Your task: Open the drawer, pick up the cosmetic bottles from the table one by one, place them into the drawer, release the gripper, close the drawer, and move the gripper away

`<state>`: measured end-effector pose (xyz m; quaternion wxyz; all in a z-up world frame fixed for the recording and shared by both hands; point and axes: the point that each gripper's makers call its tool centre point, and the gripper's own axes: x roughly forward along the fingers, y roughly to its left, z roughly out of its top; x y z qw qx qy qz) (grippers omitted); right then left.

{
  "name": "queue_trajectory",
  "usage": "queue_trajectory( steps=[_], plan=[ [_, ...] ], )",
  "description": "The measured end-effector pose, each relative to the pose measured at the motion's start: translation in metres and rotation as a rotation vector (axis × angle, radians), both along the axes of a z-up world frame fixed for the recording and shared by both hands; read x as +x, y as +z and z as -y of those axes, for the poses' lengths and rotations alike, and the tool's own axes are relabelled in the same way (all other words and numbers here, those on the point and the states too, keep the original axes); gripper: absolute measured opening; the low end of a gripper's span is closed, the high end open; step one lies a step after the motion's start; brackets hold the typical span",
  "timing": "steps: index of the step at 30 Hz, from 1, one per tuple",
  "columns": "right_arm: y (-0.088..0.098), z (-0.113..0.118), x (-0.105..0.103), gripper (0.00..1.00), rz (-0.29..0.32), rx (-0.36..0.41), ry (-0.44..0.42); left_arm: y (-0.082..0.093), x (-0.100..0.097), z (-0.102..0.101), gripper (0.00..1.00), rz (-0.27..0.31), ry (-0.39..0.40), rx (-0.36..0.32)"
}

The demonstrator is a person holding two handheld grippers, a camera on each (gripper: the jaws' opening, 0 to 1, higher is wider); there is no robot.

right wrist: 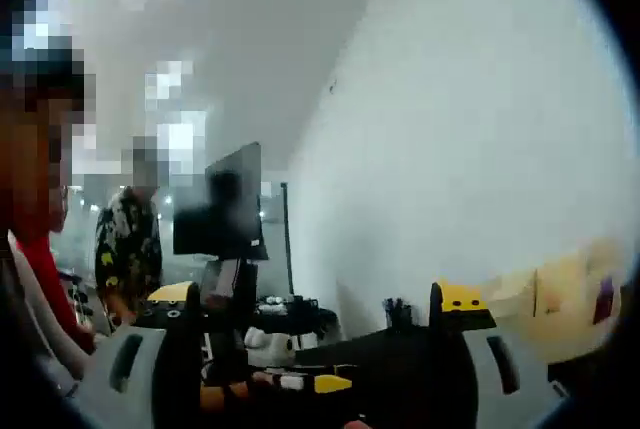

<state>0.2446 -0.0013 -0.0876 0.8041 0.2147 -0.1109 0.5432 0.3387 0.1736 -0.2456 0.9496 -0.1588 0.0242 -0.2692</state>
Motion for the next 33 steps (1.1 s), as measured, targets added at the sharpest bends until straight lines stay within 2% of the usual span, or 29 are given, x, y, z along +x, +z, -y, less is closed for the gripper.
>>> queue_trajectory(
  steps=[2, 4, 5, 6, 7, 9, 10, 11, 13, 15, 16, 18, 20, 21, 23, 26, 28, 30, 33],
  plan=[
    [-0.013, 0.017, 0.015, 0.93, -0.003, 0.008, -0.115, 0.000, -0.001, 0.002, 0.71, 0.003, -0.006, 0.005],
    [-0.025, 0.031, 0.028, 0.93, 0.001, -0.035, -0.189, 0.000, -0.001, 0.005, 0.73, -0.004, -0.012, 0.007],
    [-0.037, 0.036, 0.035, 0.93, -0.023, -0.072, -0.212, -0.002, -0.001, 0.004, 0.75, -0.025, -0.002, 0.005],
    [-0.039, 0.038, 0.037, 0.93, -0.032, -0.077, -0.210, -0.011, 0.003, -0.002, 0.76, -0.095, 0.055, 0.002],
    [-0.043, 0.039, 0.040, 0.91, -0.031, -0.098, -0.204, -0.023, 0.005, -0.009, 0.74, -0.166, 0.102, 0.046],
    [-0.063, 0.036, 0.040, 0.77, -0.083, -0.195, -0.164, -0.042, 0.005, -0.020, 0.63, -0.261, 0.201, 0.123],
    [-0.071, 0.036, 0.044, 0.67, -0.088, -0.236, -0.166, -0.039, 0.006, -0.014, 0.58, -0.235, 0.199, 0.121],
    [-0.078, 0.038, 0.051, 0.62, -0.080, -0.279, -0.198, -0.035, 0.005, -0.009, 0.58, -0.233, 0.197, 0.106],
    [-0.096, 0.039, 0.065, 0.60, -0.015, -0.397, -0.254, -0.027, 0.001, 0.002, 0.62, -0.222, 0.189, 0.098],
    [-0.110, 0.033, 0.067, 0.58, 0.010, -0.477, -0.228, -0.020, -0.003, 0.011, 0.62, -0.226, 0.192, 0.111],
    [-0.115, 0.031, 0.071, 0.56, 0.027, -0.510, -0.230, -0.024, -0.006, 0.014, 0.56, -0.271, 0.198, 0.124],
    [-0.122, 0.027, 0.073, 0.54, 0.056, -0.569, -0.211, -0.028, -0.009, 0.020, 0.51, -0.312, 0.215, 0.143],
    [-0.125, 0.021, 0.074, 0.53, 0.082, -0.601, -0.193, -0.038, -0.011, 0.023, 0.48, -0.366, 0.243, 0.150],
    [-0.125, 0.022, 0.081, 0.52, 0.091, -0.610, -0.194, -0.045, -0.014, 0.023, 0.45, -0.411, 0.259, 0.154],
    [-0.124, 0.018, 0.081, 0.49, 0.115, -0.619, -0.195, -0.054, -0.017, 0.023, 0.42, -0.444, 0.298, 0.152],
    [-0.123, 0.009, 0.082, 0.48, 0.150, -0.637, -0.189, -0.060, -0.022, 0.024, 0.41, -0.455, 0.367, 0.153],
    [-0.122, -0.002, 0.080, 0.45, 0.169, -0.645, -0.184, -0.063, -0.026, 0.030, 0.37, -0.467, 0.372, 0.151],
    [-0.119, -0.007, 0.082, 0.42, 0.175, -0.648, -0.182, -0.065, -0.026, 0.028, 0.37, -0.480, 0.415, 0.163],
    [-0.111, -0.017, 0.088, 0.38, 0.167, -0.634, -0.175, -0.063, -0.028, 0.024, 0.36, -0.456, 0.489, 0.199]
  ],
)
